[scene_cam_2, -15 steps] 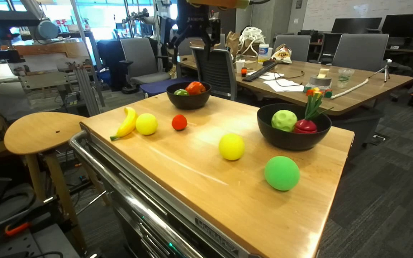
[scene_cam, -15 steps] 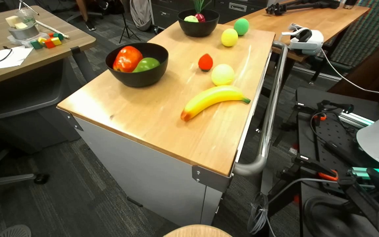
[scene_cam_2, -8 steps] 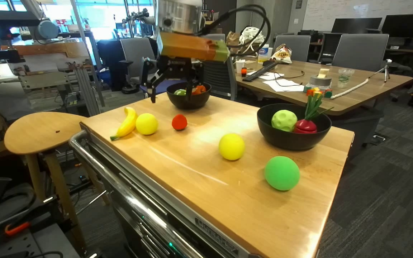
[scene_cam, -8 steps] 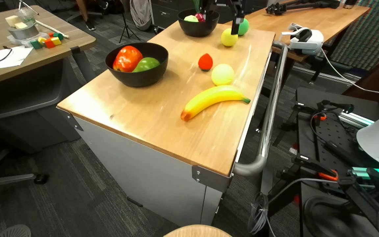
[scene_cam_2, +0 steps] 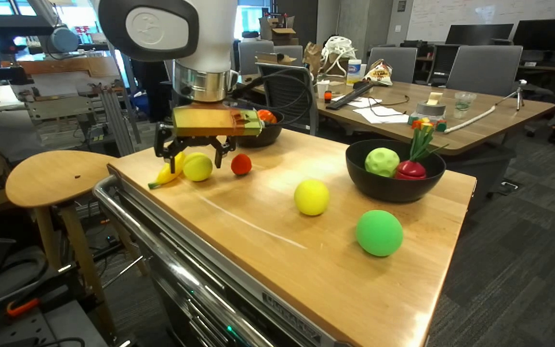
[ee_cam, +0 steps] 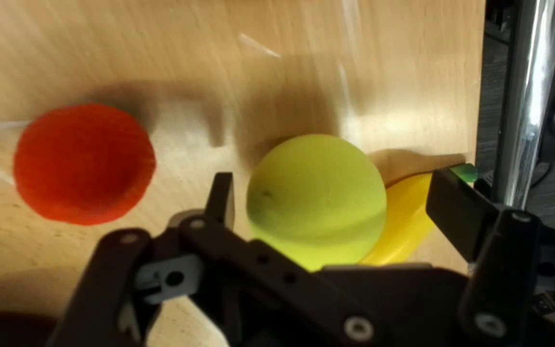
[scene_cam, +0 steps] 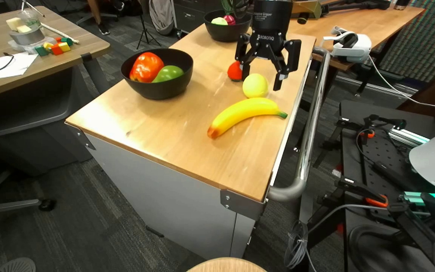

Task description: Pick up all the fruits from the table and put 5 fruits in the bowl to the right and 4 fruits into the bowl to the left

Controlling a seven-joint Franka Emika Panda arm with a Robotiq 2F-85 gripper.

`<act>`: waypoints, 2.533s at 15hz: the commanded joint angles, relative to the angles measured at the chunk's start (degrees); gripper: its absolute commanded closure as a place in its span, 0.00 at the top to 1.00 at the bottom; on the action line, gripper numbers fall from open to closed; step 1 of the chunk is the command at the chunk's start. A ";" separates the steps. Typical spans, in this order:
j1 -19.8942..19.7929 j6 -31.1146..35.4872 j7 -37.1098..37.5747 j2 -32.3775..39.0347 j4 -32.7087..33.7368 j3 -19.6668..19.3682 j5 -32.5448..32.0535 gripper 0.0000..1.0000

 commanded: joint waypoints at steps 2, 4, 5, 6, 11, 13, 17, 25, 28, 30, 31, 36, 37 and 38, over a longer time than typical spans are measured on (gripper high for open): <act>1.32 4.56 -4.73 -2.17 -3.57 0.52 4.51 0.74; 1.30 4.73 -5.60 -2.46 -3.84 0.44 4.51 0.58; 1.23 4.85 -5.92 -2.54 -3.81 0.36 4.48 0.50; 1.07 4.78 -6.50 -2.78 -3.51 0.18 4.32 0.42; 0.98 5.04 -12.73 -1.91 5.32 -1.26 13.06 0.32; 1.49 5.16 -14.98 -0.15 11.11 -1.12 18.32 0.32; 1.56 6.61 -16.55 6.45 21.26 0.10 19.70 0.32; -1.69 8.42 -15.75 18.05 30.65 2.34 13.58 0.54; -3.37 7.32 -15.74 19.05 32.46 3.94 13.87 0.89; -4.36 6.59 -15.74 18.68 33.14 4.76 14.41 1.00; -4.88 6.04 -15.90 18.15 33.22 5.07 14.71 1.00; -5.53 4.21 -5.83 14.04 32.13 1.25 8.17 1.00; -5.90 4.72 -2.10 12.92 31.30 -0.36 5.05 1.00; -6.59 4.35 1.21 11.85 30.66 -1.60 2.44 1.00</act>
